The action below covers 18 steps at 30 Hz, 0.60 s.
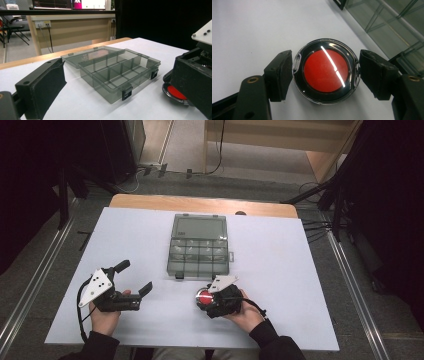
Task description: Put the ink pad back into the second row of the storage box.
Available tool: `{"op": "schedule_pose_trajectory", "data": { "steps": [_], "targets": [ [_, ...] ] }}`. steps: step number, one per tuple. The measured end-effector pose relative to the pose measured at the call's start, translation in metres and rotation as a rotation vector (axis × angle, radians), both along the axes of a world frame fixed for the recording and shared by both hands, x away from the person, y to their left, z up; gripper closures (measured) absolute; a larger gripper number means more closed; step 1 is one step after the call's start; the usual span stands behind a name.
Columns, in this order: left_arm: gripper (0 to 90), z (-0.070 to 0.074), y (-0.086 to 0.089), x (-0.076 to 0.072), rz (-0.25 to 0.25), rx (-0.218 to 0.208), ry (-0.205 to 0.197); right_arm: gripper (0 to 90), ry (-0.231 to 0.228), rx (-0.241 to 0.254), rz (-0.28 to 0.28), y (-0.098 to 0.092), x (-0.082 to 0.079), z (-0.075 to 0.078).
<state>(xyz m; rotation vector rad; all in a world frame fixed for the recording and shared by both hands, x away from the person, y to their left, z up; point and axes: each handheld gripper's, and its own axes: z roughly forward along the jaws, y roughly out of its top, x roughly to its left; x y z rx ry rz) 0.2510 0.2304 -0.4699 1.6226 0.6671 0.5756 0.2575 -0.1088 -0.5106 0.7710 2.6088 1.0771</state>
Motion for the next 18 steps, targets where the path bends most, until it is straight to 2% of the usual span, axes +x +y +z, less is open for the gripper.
{"op": "schedule_pose_trajectory", "data": {
  "steps": [8,13,18],
  "targets": [
    [0.0,0.0,0.0,0.0,-0.002,0.001,0.002,30.6,-0.027,0.015,-0.005,-0.002,0.0,0.012],
    [0.0,0.0,0.0,-0.001,0.001,0.001,0.004,30.6,-0.049,0.052,-0.021,-0.009,0.004,0.027],
    [0.0,0.0,0.0,-0.001,0.003,-0.004,0.003,30.6,-0.072,0.051,-0.022,-0.008,0.01,0.039]
  ]
}}
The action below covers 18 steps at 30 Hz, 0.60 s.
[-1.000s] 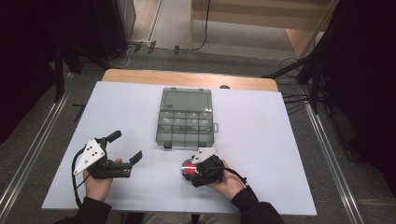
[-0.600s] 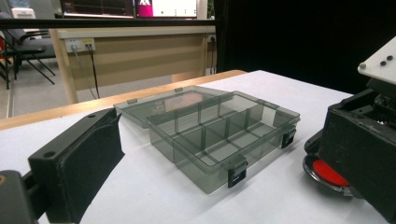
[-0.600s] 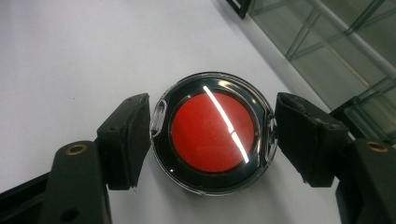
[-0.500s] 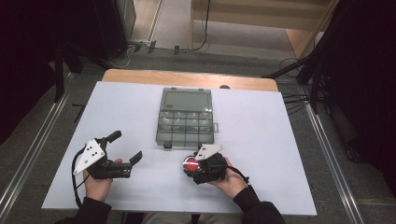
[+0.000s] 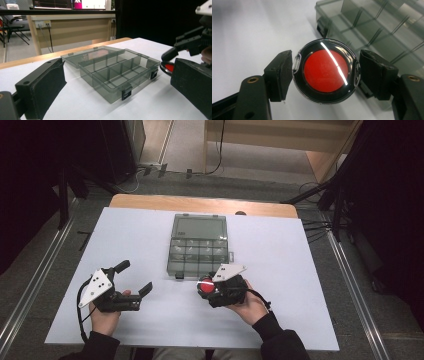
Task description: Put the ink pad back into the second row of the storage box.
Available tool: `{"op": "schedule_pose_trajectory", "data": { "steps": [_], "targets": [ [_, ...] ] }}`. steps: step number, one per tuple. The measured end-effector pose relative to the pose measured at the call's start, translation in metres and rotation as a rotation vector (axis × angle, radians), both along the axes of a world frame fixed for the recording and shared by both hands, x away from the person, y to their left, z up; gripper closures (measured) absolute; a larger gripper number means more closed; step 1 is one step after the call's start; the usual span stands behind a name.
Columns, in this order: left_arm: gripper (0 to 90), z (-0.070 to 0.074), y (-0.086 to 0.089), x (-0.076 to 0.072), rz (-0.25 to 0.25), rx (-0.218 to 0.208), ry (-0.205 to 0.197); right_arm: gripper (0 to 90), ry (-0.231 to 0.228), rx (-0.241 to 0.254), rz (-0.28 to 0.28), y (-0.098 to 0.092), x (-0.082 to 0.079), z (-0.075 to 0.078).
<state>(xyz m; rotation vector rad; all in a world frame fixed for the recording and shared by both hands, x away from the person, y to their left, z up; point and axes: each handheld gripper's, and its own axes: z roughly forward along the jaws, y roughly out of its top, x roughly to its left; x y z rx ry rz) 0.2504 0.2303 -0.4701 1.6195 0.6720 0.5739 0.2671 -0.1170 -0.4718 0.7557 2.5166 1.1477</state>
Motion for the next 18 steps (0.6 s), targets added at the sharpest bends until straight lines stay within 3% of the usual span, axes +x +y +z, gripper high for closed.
{"op": "schedule_pose_trajectory", "data": {
  "steps": [7,18],
  "targets": [
    [0.0,0.0,-0.001,0.001,-0.003,0.004,0.001,30.6,-0.04,-0.002,0.006,0.011,0.018,0.024],
    [0.0,0.0,-0.001,0.002,-0.007,-0.003,0.003,30.6,-0.036,-0.024,-0.006,0.018,0.039,0.04]
  ]
}}
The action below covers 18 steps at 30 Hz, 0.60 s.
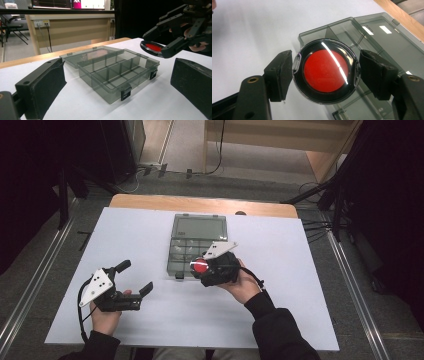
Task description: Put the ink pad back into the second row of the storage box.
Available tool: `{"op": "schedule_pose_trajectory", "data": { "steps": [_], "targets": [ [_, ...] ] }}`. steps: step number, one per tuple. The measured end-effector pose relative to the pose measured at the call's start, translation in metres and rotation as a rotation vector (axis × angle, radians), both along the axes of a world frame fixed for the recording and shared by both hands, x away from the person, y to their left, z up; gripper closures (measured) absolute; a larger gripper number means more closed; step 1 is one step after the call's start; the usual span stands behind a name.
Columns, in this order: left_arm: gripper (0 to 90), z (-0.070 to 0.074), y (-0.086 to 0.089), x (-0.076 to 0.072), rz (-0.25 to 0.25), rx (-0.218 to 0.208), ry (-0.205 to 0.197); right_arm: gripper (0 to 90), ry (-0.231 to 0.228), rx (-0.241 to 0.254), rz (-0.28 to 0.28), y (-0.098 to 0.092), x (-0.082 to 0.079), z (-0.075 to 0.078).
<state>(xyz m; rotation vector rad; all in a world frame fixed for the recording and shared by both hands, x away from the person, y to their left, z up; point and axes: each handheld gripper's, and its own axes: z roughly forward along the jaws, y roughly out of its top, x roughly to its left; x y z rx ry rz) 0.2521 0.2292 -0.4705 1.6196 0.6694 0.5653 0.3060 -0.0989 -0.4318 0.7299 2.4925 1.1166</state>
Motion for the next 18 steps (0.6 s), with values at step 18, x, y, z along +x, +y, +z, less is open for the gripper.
{"op": "schedule_pose_trajectory", "data": {
  "steps": [18],
  "targets": [
    [0.0,-0.001,0.0,0.001,-0.004,-0.001,0.009,30.6,0.088,-0.037,-0.097,-0.005,0.036,-0.017]
  ]
}}
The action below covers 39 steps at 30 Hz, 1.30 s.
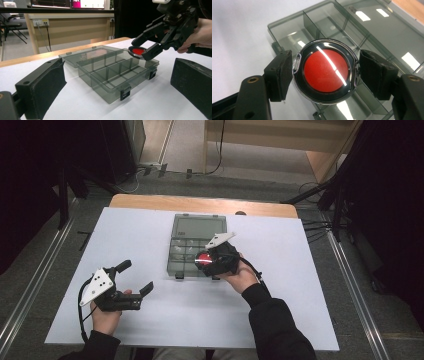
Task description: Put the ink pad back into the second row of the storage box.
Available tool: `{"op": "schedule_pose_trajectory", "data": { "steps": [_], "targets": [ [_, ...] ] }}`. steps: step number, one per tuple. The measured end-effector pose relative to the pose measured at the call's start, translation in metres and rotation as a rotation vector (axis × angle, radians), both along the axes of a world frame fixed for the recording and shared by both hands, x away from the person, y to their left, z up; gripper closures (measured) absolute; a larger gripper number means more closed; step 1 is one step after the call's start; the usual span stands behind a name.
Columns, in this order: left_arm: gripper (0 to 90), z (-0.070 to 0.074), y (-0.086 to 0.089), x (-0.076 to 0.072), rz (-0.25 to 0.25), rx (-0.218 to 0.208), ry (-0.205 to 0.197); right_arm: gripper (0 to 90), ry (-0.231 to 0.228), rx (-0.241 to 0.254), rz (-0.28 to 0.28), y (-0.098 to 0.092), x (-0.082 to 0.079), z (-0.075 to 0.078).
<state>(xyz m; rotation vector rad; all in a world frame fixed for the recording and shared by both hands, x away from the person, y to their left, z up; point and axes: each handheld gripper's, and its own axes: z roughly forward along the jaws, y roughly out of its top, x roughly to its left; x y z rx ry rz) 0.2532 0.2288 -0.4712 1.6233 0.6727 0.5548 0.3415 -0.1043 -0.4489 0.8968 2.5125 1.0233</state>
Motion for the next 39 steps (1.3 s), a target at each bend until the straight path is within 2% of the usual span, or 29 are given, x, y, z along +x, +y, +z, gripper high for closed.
{"op": "schedule_pose_trajectory", "data": {
  "steps": [12,17,18,20,21,24,25,32,33,39],
  "targets": [
    [0.0,0.0,0.0,0.0,0.001,0.001,0.004,30.5,0.041,-0.025,-0.025,0.002,0.01,-0.013],
    [0.0,0.0,0.0,0.0,0.002,-0.002,0.006,30.2,0.069,-0.033,-0.056,0.003,0.017,-0.021],
    [0.0,0.0,0.0,0.0,0.001,-0.003,0.006,27.6,0.089,-0.022,-0.056,0.003,0.018,-0.022],
    [0.0,0.0,0.0,0.0,0.001,-0.002,0.006,9.6,0.11,0.004,-0.064,0.001,0.018,-0.023],
    [0.0,0.0,0.0,0.0,0.001,-0.003,0.007,9.3,0.114,0.015,-0.067,-0.001,0.018,-0.022],
    [0.0,0.0,0.0,0.0,0.001,-0.004,0.008,4.5,0.112,0.036,-0.075,-0.005,0.017,-0.018],
    [0.0,0.0,0.0,0.0,0.001,-0.005,0.007,0.0,0.094,0.038,-0.082,-0.008,0.015,-0.014],
    [0.0,0.0,0.0,0.0,0.003,-0.004,0.007,0.0,0.07,0.069,-0.089,-0.016,0.009,-0.004],
    [0.0,0.0,0.0,0.0,0.003,-0.007,0.007,0.0,0.048,0.061,-0.09,-0.018,0.005,0.0],
    [0.0,0.0,0.0,0.0,0.002,-0.004,0.006,0.0,0.012,0.068,-0.1,-0.025,-0.004,0.012]
  ]
}}
